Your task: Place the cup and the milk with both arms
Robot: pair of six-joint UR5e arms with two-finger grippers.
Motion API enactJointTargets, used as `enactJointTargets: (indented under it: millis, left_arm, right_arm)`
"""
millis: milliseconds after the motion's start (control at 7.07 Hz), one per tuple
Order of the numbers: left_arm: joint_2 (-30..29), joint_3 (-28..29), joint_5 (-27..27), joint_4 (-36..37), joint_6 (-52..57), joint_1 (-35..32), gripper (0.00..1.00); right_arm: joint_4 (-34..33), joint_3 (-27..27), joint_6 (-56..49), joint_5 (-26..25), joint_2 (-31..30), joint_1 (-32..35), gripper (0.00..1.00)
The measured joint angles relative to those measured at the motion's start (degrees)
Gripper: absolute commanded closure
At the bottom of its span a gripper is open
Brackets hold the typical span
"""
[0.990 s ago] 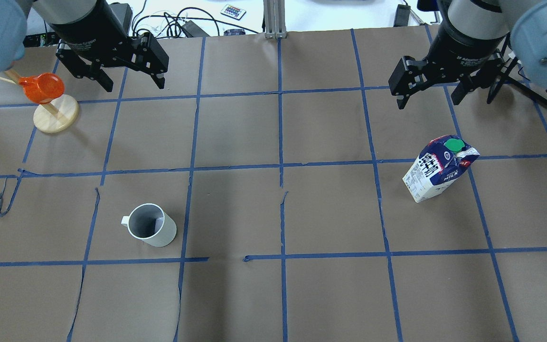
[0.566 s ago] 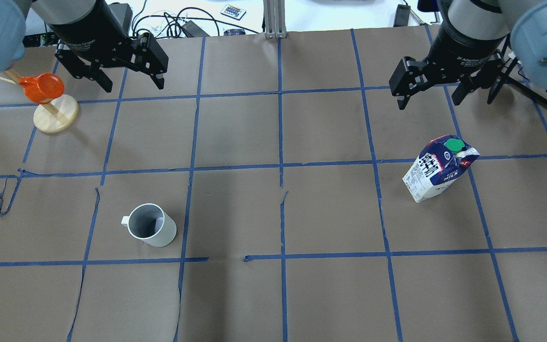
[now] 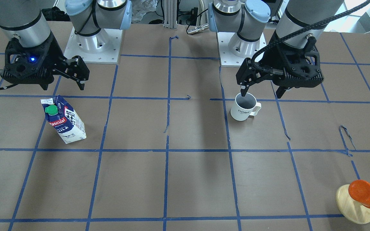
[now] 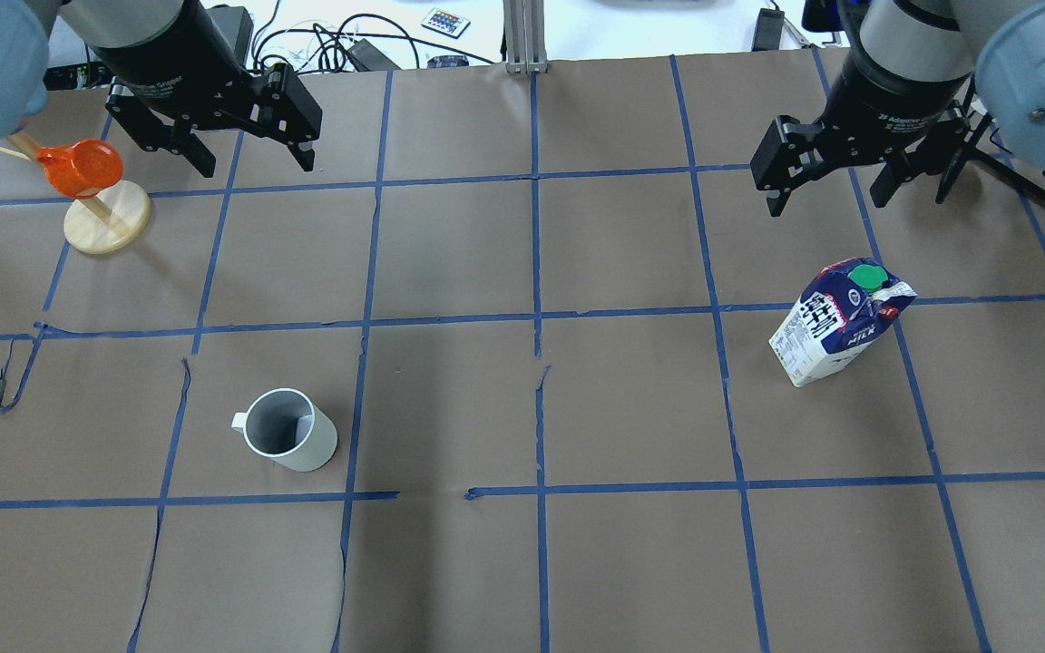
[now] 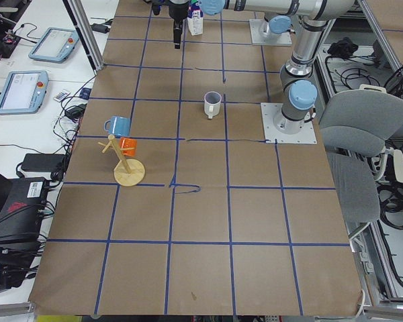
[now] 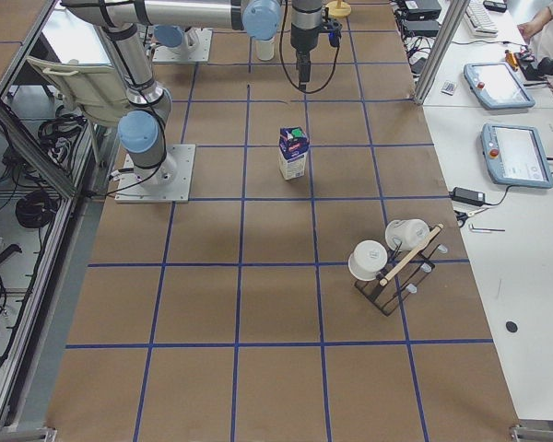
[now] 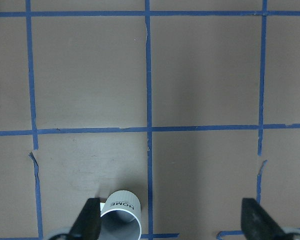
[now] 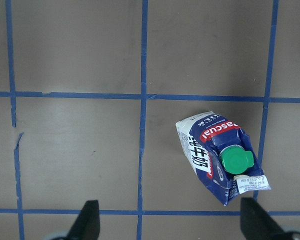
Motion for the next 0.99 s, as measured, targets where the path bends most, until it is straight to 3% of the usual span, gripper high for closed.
enactJointTargets:
  millis: [424, 990]
  left_arm:
    - [0.2, -0.8, 0.3, -0.3, 0.4, 0.5, 0.00]
    - [2.9, -9.5, 5.3, -0.7, -0.3, 2.8, 0.00]
  right_arm:
    - [-0.9, 3.4, -7.1, -2.8, 0.9, -4.3, 0.00]
    - [-4.3, 7.1, -24.2, -3.3, 1.0, -10.2, 0.00]
